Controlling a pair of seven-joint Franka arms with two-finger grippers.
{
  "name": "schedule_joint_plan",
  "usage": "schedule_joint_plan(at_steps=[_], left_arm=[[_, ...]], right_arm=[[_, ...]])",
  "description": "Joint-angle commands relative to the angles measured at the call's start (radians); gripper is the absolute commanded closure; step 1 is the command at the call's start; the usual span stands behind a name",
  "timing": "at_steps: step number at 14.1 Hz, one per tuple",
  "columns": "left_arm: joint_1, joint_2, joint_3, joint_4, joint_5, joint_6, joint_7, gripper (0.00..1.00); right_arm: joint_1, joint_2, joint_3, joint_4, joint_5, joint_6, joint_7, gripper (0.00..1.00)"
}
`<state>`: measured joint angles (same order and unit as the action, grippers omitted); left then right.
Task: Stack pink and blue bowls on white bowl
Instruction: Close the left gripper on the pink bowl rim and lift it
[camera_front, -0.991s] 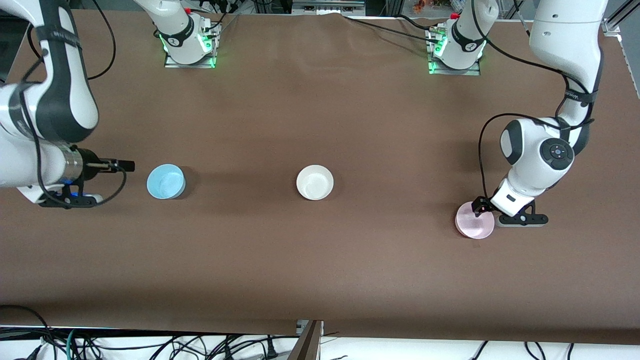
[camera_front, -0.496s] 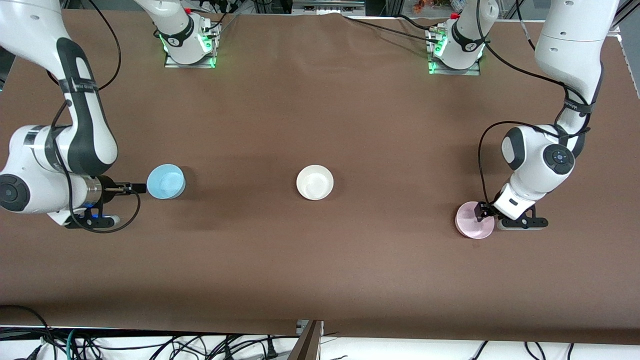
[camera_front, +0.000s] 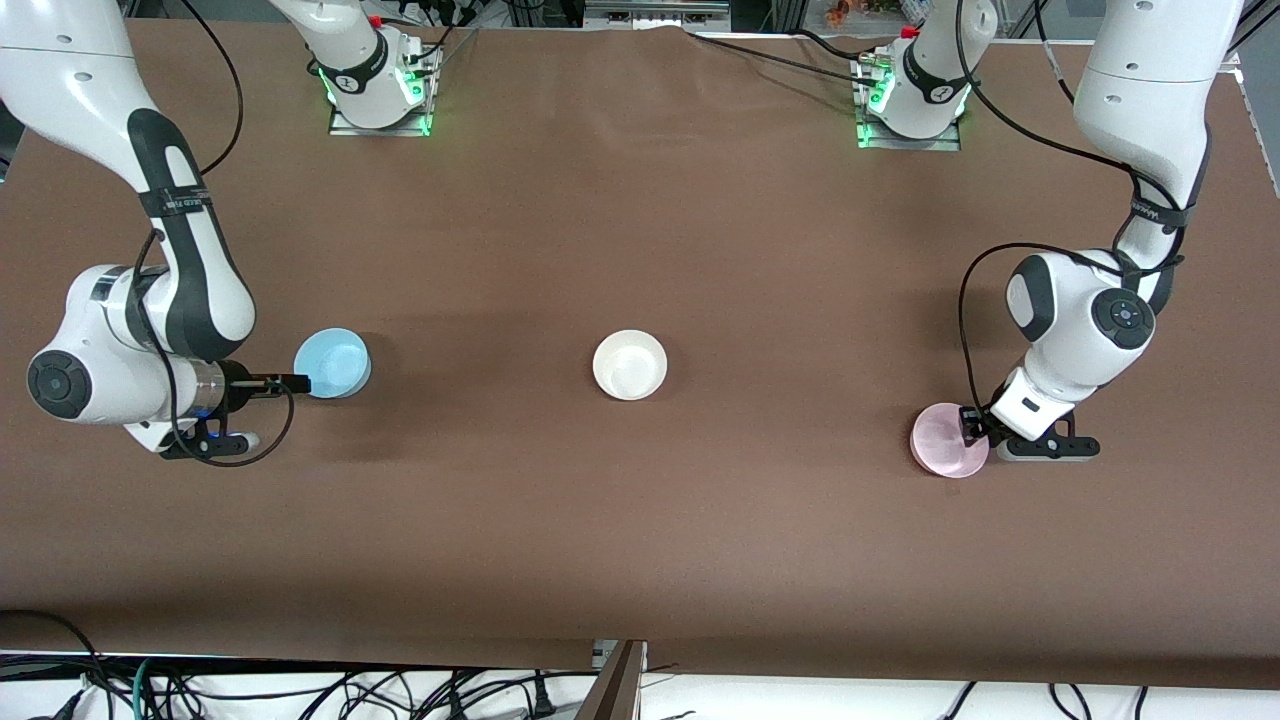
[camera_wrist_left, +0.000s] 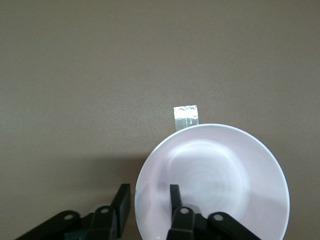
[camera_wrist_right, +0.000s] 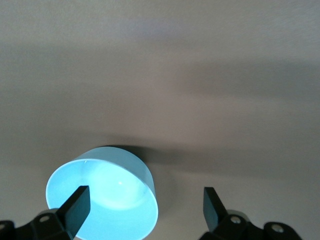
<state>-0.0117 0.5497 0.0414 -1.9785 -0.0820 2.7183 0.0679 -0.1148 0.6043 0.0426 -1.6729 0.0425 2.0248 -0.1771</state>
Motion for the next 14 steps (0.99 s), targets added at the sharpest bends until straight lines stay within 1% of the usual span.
schedule_joint_plan(at_steps=[1,2,5,7,8,9,10,11,12,13,14], left_arm=[[0.007,0.012,-0.008,0.018,-0.025,0.006,0.036,0.93],[0.007,0.012,-0.008,0.018,-0.025,0.006,0.036,1.00],[0.006,0.012,-0.008,0.018,-0.024,0.004,0.036,1.00],[0.007,0.004,-0.011,0.020,-0.027,0.003,0.029,1.00],[0.009,-0.008,-0.024,0.020,-0.038,-0.002,0.021,1.00],[0.013,-0.029,-0.053,0.020,-0.091,-0.005,0.021,1.00],[0.013,-0.055,-0.063,0.014,-0.128,-0.021,0.018,1.00],[0.012,-0.091,-0.077,0.007,-0.134,-0.075,0.012,1.00],[0.012,-0.124,-0.086,0.006,-0.136,-0.136,-0.014,1.00],[0.006,-0.155,-0.098,0.004,-0.136,-0.197,-0.057,1.00],[0.003,-0.177,-0.122,0.003,-0.136,-0.228,-0.106,1.00]], right_arm=[[-0.036,-0.018,0.011,-0.062,0.069,0.051,-0.087,0.00],[-0.037,-0.018,0.011,-0.074,0.070,0.060,-0.090,0.00],[-0.042,-0.018,0.011,-0.111,0.071,0.094,-0.108,0.00],[-0.042,-0.018,0.013,-0.117,0.071,0.097,-0.113,0.00],[-0.042,-0.018,0.013,-0.119,0.071,0.097,-0.113,0.01],[-0.042,-0.020,0.013,-0.119,0.071,0.095,-0.113,0.06],[-0.042,-0.020,0.013,-0.119,0.071,0.094,-0.113,0.17],[-0.040,-0.020,0.013,-0.119,0.071,0.094,-0.113,0.28],[-0.042,-0.020,0.013,-0.117,0.071,0.091,-0.113,0.34],[-0.040,-0.020,0.013,-0.117,0.071,0.089,-0.113,0.37],[-0.042,-0.020,0.013,-0.117,0.071,0.089,-0.111,0.38]])
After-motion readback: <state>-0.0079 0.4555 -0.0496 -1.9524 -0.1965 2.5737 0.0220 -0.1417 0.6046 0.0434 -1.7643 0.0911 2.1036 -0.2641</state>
